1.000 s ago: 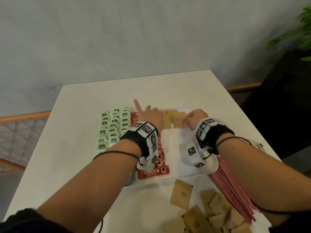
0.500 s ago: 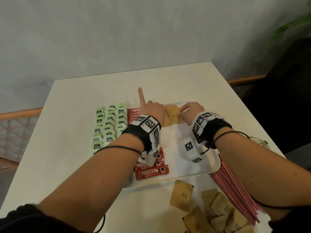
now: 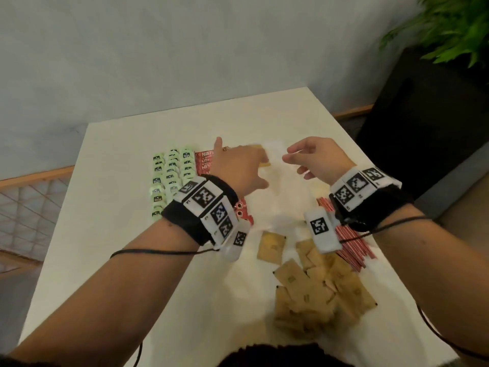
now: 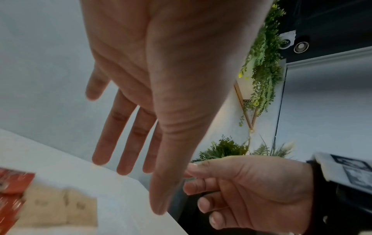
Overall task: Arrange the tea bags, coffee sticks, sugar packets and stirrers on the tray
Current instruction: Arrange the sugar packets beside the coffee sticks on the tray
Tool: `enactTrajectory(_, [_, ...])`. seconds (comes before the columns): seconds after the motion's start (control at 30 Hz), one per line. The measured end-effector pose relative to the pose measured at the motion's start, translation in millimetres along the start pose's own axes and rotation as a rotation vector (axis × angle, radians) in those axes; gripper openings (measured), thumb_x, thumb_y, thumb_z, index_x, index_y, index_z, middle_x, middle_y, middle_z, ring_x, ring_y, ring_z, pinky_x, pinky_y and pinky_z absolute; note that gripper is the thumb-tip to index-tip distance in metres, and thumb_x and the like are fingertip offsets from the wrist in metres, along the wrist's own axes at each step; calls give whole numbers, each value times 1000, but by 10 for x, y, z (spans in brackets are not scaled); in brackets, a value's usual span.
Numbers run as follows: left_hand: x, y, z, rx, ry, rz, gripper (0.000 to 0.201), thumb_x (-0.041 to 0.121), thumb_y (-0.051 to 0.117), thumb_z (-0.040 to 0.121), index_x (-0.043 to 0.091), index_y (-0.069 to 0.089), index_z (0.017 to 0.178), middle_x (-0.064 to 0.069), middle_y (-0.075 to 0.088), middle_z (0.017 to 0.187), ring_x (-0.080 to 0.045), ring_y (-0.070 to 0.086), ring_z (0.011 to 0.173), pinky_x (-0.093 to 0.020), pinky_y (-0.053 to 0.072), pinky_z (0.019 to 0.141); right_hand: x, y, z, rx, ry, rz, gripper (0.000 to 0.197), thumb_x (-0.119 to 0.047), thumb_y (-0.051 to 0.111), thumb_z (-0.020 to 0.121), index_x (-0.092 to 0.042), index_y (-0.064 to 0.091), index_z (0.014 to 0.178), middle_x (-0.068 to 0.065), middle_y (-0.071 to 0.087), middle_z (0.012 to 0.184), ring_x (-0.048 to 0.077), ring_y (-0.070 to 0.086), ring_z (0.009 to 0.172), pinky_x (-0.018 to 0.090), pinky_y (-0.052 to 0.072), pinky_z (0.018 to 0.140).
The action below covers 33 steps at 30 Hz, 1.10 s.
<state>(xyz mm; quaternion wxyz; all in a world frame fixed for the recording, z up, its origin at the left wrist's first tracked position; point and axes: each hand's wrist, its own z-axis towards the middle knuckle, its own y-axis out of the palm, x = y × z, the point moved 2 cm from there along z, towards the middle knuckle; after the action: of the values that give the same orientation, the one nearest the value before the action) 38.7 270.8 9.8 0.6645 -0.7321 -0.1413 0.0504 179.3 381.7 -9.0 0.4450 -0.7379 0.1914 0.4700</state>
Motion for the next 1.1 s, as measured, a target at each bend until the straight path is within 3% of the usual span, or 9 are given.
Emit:
enactTrajectory(0.07, [97, 134, -255, -50, 29, -88, 52, 51, 66, 84, 33, 53, 131, 11, 62, 124, -13, 57, 114, -39, 39, 101, 163, -65, -335, -9, 10, -6, 23, -27, 78, 80, -17, 68, 98, 2, 68, 84, 12, 63, 67, 28, 53, 61])
enactTrajectory(0.1, [140, 206, -368, -85, 29, -138, 51, 50, 68, 83, 33, 55, 130, 11, 63, 120, -12, 58, 109, -34, 45, 91, 256, -81, -488, -17, 20, -10, 23, -26, 79, 79, -18, 68, 97, 2, 68, 82, 12, 63, 67, 28, 52, 61])
enactTrajectory(0.17, [225, 350, -568, -149, 18, -207, 47, 49, 70, 82, 32, 58, 124, 12, 65, 111, -11, 59, 101, -32, 49, 82, 441, -111, -767, -51, 32, -39, 23, -25, 80, 77, -20, 69, 96, 3, 68, 80, 12, 63, 66, 29, 52, 63])
enactTrajectory(0.27, [356, 560, -782, -197, 6, -229, 37, 49, 72, 81, 31, 63, 113, 11, 66, 103, -13, 60, 100, -35, 50, 80, 697, -140, -1107, -130, 55, -96, 24, -24, 81, 75, -23, 70, 96, 4, 68, 82, 12, 64, 69, 32, 53, 70])
enactTrajectory(0.4, [538, 765, -970, -246, -10, -179, 35, 52, 74, 76, 30, 61, 100, 10, 64, 97, -13, 60, 94, -30, 42, 69, 943, -86, -1429, -244, 66, -167, 28, -22, 82, 74, -26, 71, 99, 8, 70, 90, 13, 63, 74, 33, 55, 73])
enactTrajectory(0.57, [690, 970, -1150, -288, -33, -139, 51, 55, 76, 73, 26, 55, 109, 7, 60, 108, -17, 59, 99, -30, 38, 73, 1108, 123, -1645, -318, 62, -308, 37, -32, 87, 67, -30, 70, 100, -1, 67, 81, 5, 59, 70, 20, 45, 67])
enactTrajectory(0.77, [694, 1127, -1228, -283, -60, -174, 91, 64, 75, 69, 21, 39, 141, 2, 46, 137, -21, 56, 114, -34, 47, 84, 1145, 287, -1743, -219, 98, -476, 59, -54, 87, 53, -27, 53, 94, -10, 59, 81, 8, 58, 77, 27, 43, 64])
enactTrajectory(0.87, [684, 1185, -1216, -305, -88, -287, 80, 57, 79, 69, 23, 46, 133, 3, 50, 129, -18, 56, 109, -33, 48, 85, 1099, 326, -1771, -199, 92, -454, 57, -43, 88, 60, -25, 55, 102, -9, 57, 86, 13, 58, 85, 29, 47, 72])
enactTrajectory(1.1, [538, 1250, -1141, -272, -170, -395, 53, 32, 78, 78, 16, 53, 121, -4, 56, 119, -22, 57, 104, -37, 51, 88, 1123, 245, -1719, -127, 144, -224, 40, -17, 84, 70, -25, 61, 102, -2, 60, 87, 12, 58, 79, 22, 48, 67])
